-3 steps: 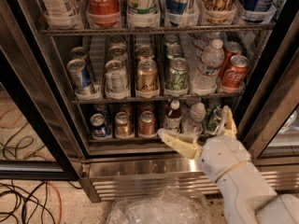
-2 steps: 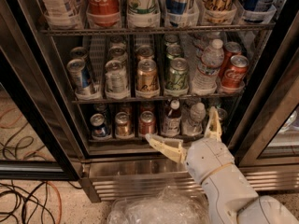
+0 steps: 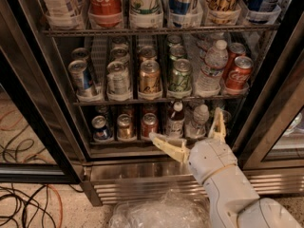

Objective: Pick green can from middle shelf of fridge

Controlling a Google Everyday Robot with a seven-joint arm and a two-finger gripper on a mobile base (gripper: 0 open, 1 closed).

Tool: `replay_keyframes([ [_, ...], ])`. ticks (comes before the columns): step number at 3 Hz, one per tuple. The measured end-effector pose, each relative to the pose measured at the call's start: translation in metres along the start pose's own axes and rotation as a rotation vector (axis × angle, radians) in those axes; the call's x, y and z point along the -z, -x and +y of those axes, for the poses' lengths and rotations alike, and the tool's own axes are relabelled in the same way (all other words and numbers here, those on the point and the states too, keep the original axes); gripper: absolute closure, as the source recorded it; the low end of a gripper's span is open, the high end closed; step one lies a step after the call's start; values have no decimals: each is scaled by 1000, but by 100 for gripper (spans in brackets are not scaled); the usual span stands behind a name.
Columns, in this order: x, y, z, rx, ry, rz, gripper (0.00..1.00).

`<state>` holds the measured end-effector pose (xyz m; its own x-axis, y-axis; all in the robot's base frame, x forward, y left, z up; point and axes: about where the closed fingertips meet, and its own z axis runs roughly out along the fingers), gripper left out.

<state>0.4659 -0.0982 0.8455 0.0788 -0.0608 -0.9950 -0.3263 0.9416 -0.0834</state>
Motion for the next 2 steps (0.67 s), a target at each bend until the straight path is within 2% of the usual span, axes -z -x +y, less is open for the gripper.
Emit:
replay_keyframes([
  [1,-11,2,-10,-12,-56,-18,0],
  [2,-20,0,-15,7,-97,-25,0],
])
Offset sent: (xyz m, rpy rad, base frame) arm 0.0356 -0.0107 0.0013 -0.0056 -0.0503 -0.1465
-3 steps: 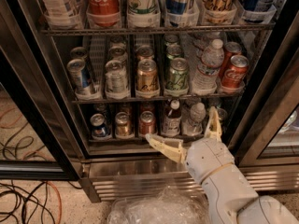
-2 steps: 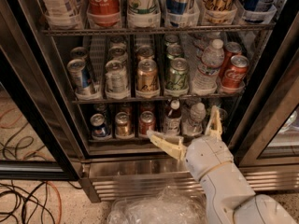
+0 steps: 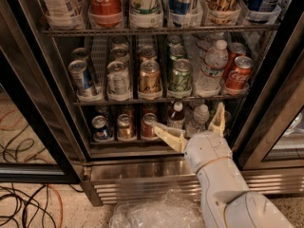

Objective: Pick green can from middle shelf of fridge

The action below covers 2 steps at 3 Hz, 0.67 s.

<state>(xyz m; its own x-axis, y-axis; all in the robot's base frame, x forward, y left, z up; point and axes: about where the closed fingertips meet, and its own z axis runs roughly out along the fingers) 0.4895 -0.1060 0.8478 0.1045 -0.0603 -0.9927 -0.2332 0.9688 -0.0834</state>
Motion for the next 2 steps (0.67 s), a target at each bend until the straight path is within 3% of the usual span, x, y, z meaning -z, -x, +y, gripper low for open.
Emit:
replay_keyframes([
  [1,-3,-4,4,39,-2,12,0],
  [2,-7,-5,5,41,-7,4,0],
])
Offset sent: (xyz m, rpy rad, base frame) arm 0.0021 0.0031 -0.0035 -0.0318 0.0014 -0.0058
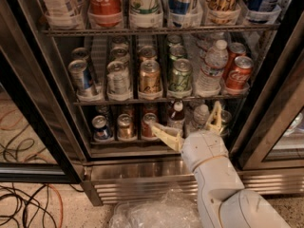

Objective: Pick green can from middle shelf of fridge

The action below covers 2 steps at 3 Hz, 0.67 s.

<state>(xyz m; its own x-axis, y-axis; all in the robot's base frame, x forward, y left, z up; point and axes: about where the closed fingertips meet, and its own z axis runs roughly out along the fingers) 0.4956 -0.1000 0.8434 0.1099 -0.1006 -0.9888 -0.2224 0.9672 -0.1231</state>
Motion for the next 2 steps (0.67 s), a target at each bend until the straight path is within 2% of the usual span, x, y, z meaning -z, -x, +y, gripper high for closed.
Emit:
replay_keyframes([
  [2,-28,-3,5,-50,-47,-34,0],
])
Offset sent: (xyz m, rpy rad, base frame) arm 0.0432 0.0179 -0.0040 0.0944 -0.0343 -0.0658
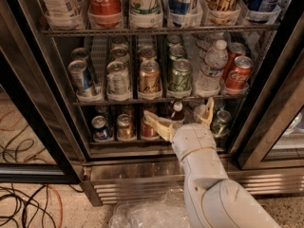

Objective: Pick green can from middle shelf of fridge

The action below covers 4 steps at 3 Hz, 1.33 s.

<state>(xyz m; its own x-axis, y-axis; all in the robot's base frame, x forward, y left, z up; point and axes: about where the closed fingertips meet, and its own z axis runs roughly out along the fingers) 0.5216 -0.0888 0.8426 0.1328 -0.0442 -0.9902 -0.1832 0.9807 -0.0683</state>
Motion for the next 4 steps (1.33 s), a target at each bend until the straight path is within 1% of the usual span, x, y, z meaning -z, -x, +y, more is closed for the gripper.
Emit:
replay_keyframes([
  [1,-15,-4,4,-12,-17,-4,0],
  [2,-36,-20,6,-23,-43,-3,0],
  [3,-36,-20,6,-23,-44,-3,0],
  [4,-56,-21,-11,9,-75,4,0],
])
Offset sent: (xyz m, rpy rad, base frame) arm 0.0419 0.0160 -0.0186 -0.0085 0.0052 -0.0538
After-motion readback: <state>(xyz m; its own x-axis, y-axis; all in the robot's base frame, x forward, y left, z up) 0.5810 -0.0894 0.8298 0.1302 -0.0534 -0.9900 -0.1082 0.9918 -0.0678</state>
